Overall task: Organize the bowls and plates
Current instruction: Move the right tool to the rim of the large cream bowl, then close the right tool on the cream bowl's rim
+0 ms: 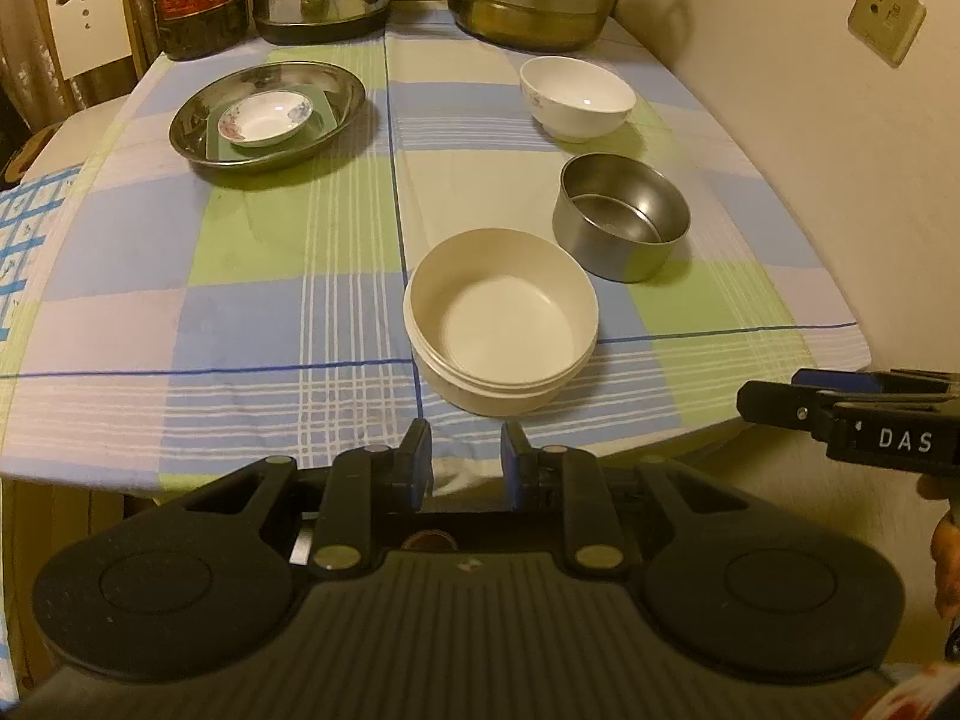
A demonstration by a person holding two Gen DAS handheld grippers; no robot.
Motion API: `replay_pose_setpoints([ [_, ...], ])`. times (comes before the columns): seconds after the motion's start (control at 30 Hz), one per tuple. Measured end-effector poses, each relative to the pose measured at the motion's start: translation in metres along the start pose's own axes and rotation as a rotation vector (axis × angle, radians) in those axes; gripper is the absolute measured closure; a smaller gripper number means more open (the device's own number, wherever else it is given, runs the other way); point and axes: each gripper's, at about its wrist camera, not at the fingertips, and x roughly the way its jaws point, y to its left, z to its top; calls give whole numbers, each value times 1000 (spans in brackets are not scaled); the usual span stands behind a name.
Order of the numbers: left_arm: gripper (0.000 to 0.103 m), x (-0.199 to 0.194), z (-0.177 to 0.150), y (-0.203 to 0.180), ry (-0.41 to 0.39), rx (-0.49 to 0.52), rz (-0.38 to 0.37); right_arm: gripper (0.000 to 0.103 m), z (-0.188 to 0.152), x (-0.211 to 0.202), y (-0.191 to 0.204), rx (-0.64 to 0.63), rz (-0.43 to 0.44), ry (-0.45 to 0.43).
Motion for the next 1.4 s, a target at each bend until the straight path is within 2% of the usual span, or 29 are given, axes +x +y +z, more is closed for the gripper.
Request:
replay_pose_setpoints([
  [0.3,81,27,12,10,-2,4,-7,42,12,19,5,-3,14,-18],
  [0.4,81,37,19,18,4,-21,1,43,20,32,12,-10,23,-21],
  [0.57,81,53,30,30,18,-72,-36,43,30,53,23,-26,42,-22],
  [0.97,81,88,50,39,26,-35,-29,65,43,98,31,-12,32,25],
  [1.27,83,104,55,43,55,-13,-78,85,45,112,32,1,24,44],
  [1.4,84,104,55,42,57,10,-80,87,47,113,35,-7,6,44],
])
